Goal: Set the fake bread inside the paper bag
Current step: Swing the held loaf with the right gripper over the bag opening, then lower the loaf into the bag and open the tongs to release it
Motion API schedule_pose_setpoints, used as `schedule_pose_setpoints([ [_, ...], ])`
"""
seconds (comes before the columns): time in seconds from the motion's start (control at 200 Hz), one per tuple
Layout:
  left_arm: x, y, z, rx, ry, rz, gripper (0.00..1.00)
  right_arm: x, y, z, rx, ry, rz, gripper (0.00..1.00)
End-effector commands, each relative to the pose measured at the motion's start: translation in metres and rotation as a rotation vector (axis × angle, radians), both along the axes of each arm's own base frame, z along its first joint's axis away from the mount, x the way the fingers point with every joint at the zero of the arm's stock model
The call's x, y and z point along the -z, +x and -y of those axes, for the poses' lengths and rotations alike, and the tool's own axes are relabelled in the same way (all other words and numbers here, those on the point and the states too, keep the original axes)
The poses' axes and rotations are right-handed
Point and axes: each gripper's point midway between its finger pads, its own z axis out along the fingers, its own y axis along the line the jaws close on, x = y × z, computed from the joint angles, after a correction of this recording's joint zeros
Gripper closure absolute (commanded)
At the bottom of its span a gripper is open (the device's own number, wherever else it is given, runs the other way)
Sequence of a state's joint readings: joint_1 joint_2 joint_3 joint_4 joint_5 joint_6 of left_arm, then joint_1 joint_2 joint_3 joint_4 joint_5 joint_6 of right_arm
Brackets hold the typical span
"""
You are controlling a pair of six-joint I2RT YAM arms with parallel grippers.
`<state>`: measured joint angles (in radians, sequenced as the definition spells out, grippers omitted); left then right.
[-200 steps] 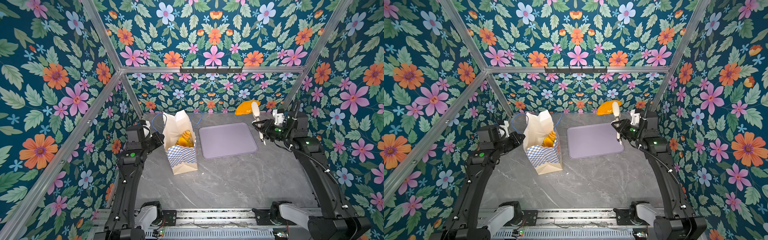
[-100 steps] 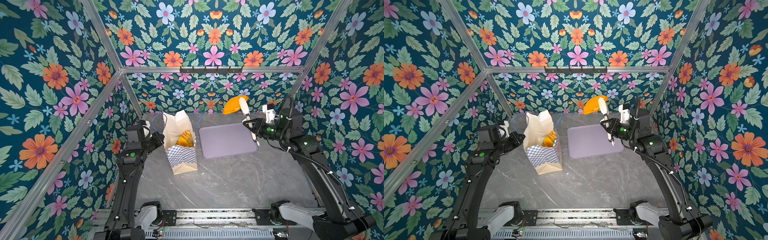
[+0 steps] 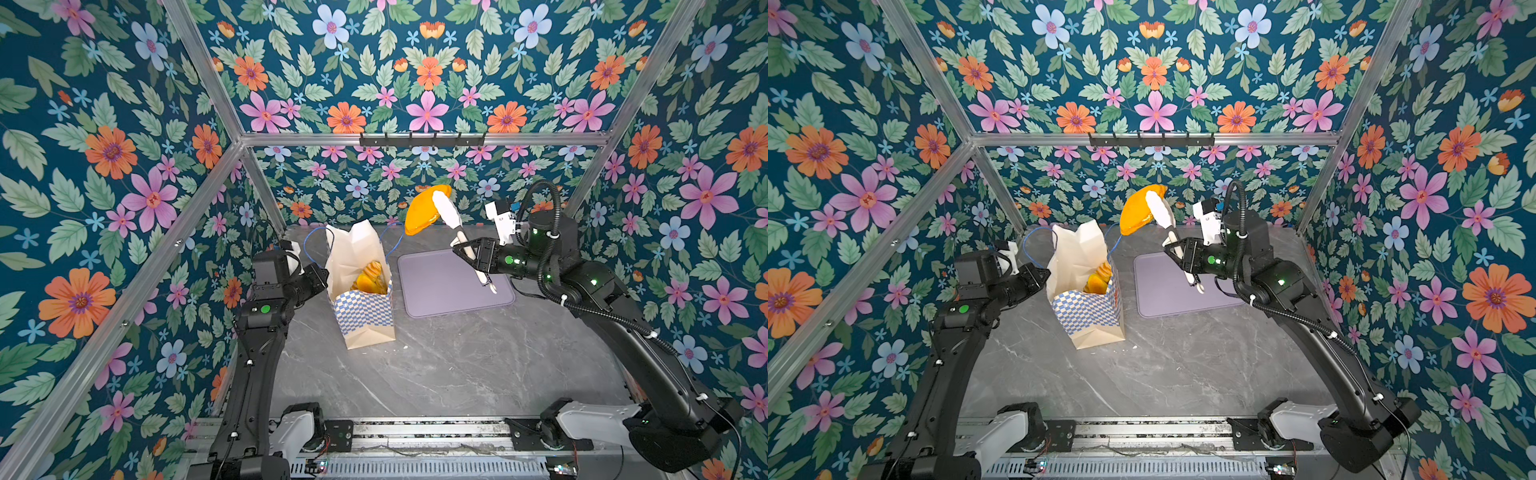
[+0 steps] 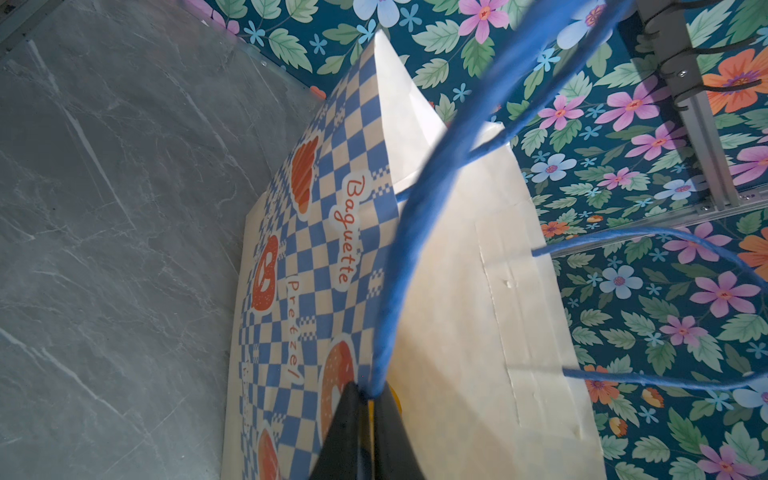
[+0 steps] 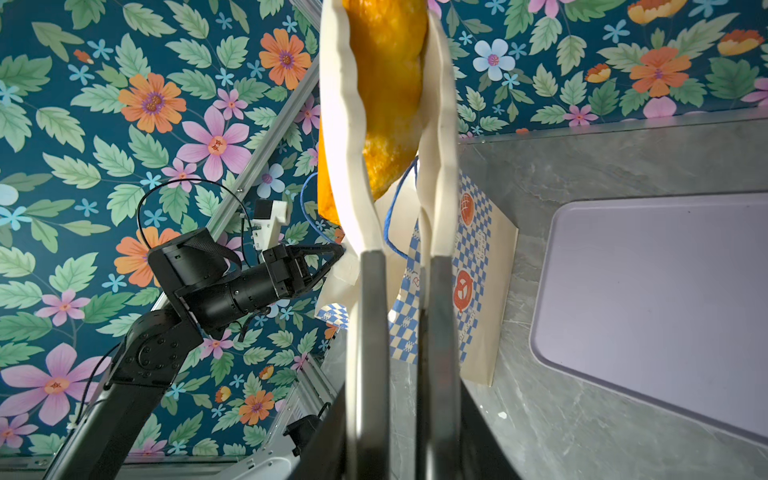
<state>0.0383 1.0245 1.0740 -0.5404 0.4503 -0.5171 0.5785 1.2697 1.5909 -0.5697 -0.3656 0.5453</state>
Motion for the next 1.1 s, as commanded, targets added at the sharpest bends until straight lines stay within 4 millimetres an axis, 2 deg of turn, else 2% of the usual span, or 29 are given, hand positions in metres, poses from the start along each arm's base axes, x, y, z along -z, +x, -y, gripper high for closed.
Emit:
schedule_pose_setpoints([
  [0.0,-0.002,0.001,0.001,0.007,-0.001,0.007,0.88,-0.008,-0.003,-0.016,-0.043,-0.042,0.080,0.68],
  [0.22,-0.002,0.001,0.001,0.007,-0.001,0.008,0.88,0.003,-0.012,-0.055,-0.121,-0.166,0.109,0.68],
  [0.42,-0.001,0.000,0.001,0.006,-0.001,0.006,0.88,0.022,-0.015,-0.084,-0.167,-0.290,0.119,0.68],
  [0.615,-0.001,0.000,0.001,0.006,0.000,0.008,0.88,0.042,-0.016,-0.108,-0.195,-0.426,0.128,0.68],
  [0.625,-0.001,0.000,0.001,0.006,0.001,0.008,0.88,0.052,-0.013,-0.113,-0.200,-0.447,0.114,0.68],
  [0.645,-0.001,0.000,0.001,0.007,0.000,0.007,0.88,0.057,-0.011,-0.116,-0.202,-0.463,0.110,0.68],
  [0.885,0.000,-0.002,0.000,0.005,0.004,0.006,0.88,0.083,-0.009,-0.132,-0.227,-0.568,0.082,0.67],
  [1.095,0.000,-0.002,0.000,0.004,0.005,0.005,0.88,0.092,-0.009,-0.136,-0.238,-0.608,0.076,0.62],
])
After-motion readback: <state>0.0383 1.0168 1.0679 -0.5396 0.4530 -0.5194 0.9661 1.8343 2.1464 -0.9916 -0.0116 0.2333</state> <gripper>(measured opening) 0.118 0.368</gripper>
